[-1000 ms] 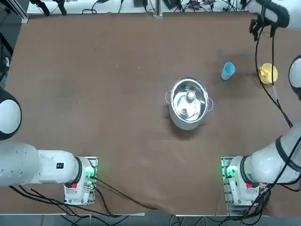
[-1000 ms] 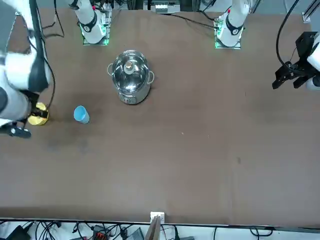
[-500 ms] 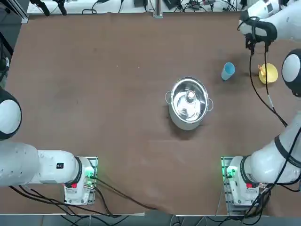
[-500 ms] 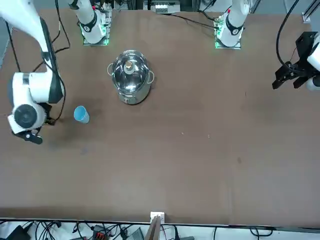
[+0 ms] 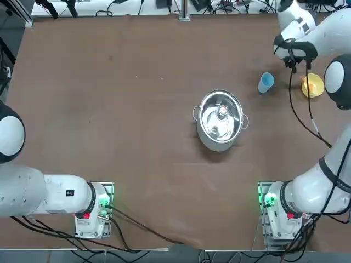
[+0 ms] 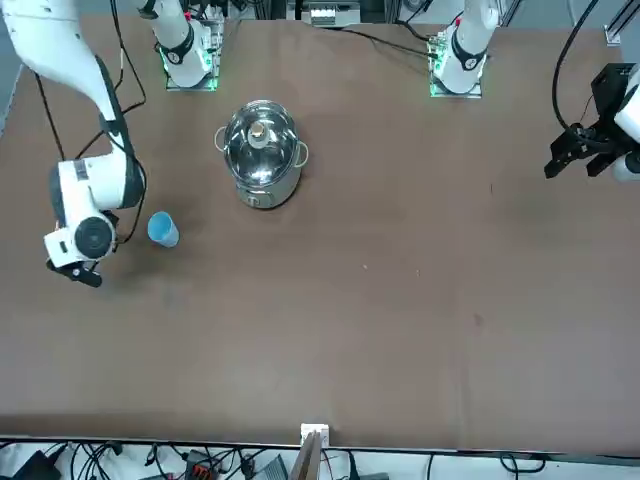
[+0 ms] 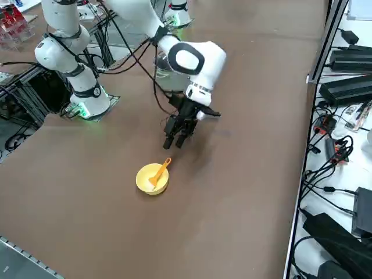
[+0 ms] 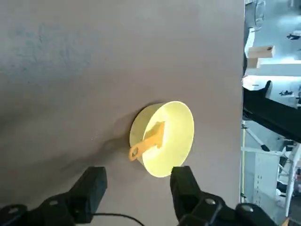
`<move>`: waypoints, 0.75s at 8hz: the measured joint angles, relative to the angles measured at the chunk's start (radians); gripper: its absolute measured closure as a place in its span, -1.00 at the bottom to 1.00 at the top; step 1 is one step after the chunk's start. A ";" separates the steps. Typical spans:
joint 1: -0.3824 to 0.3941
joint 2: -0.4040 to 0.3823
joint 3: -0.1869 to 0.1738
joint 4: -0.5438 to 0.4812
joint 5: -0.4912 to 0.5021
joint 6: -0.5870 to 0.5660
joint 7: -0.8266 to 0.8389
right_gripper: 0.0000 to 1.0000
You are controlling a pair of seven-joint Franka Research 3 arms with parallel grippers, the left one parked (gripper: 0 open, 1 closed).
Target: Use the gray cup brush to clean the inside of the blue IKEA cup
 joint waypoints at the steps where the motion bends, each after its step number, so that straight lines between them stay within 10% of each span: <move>1: 0.004 0.021 0.002 -0.004 -0.047 0.002 0.045 -0.60; 6: 0.010 0.091 0.003 -0.004 -0.142 0.006 0.161 -0.27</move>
